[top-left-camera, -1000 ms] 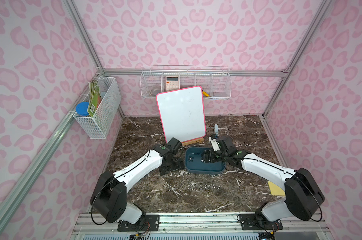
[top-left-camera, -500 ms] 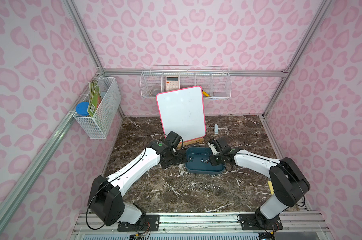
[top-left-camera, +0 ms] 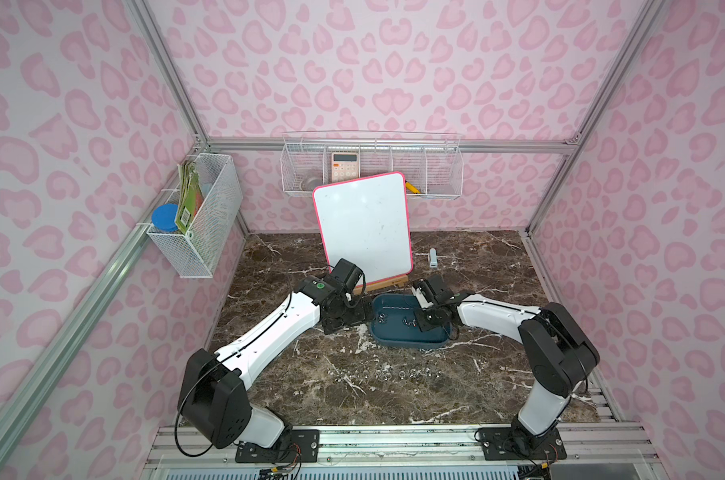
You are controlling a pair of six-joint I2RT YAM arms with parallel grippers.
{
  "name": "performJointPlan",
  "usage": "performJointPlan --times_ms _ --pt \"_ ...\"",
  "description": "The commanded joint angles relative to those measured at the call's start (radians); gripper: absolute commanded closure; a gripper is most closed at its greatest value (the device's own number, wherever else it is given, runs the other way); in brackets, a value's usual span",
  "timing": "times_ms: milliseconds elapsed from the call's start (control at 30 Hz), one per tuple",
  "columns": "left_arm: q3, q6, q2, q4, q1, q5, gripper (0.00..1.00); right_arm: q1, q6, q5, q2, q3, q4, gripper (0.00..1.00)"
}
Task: Take out the wing nut from the storage box
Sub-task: Pick up the wing nut from the storage box.
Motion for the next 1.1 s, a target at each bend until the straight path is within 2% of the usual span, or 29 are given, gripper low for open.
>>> performJointPlan --times_ms 0,500,600,767,967,1067 --pt "0.004 0.016 0.005 -0.005 0.005 0.006 0.02 0.000 -0.015 0.004 0.020 0.021 0.008 0.69" --pt "0.006 0.022 0.012 -0.001 0.012 0.014 0.02 0.000 -0.020 -0.017 0.070 0.063 0.023 0.72" --pt "0.005 0.020 0.009 -0.002 0.012 0.012 0.02 -0.002 -0.019 -0.022 0.072 0.064 0.023 0.86" --pt "0.005 0.017 0.006 0.006 0.013 0.017 0.01 -0.002 -0.013 -0.022 0.054 0.058 0.022 0.91" --pt "0.009 0.011 0.006 0.035 0.013 0.040 0.01 -0.003 0.008 -0.047 -0.002 0.041 0.026 0.94" --pt "0.004 0.003 0.006 0.087 0.013 0.086 0.07 -0.003 0.030 -0.071 -0.046 0.028 0.032 0.94"
